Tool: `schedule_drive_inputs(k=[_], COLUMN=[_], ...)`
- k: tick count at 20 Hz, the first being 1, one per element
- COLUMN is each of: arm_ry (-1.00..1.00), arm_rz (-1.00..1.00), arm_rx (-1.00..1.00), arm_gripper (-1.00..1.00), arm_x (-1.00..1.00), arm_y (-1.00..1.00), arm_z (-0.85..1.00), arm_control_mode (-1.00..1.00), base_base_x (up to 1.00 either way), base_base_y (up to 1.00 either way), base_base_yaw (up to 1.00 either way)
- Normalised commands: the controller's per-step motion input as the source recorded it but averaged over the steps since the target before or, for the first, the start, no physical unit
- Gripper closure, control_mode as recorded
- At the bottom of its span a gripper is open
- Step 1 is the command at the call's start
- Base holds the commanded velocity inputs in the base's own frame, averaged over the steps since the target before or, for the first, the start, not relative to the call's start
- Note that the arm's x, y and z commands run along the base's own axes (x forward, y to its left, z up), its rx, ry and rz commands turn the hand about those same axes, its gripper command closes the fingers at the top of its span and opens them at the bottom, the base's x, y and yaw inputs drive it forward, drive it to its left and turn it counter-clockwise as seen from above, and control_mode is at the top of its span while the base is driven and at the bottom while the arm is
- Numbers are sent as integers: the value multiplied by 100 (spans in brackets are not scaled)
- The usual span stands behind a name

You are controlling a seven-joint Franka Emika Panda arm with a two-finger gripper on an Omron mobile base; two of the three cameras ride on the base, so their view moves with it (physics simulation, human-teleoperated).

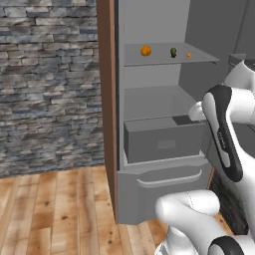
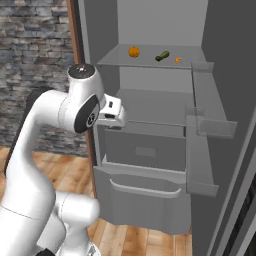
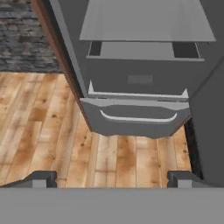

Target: Open the fridge, remove the orange, squash, and shrimp, and place them on any counter.

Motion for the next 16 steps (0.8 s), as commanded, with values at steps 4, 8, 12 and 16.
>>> schedule_drive_inputs(k=[4,8,12,16], arm_ry=[0,3,0,-4], arm_rz=[9,1,4,-4], arm_rx=[-2,0,0,0], arm_gripper=[-100,-100,-100,-100], arm_x=[-18,-10,-40,-63], arm_y=[88,51,2,0], arm_z=[0,2,2,0], arm_control_mode=[-100,-100,-100,-100], base_base_x=[0,0,0,0], base_base_y=[0,0,0,0], base_base_yaw=[0,0,0,0])
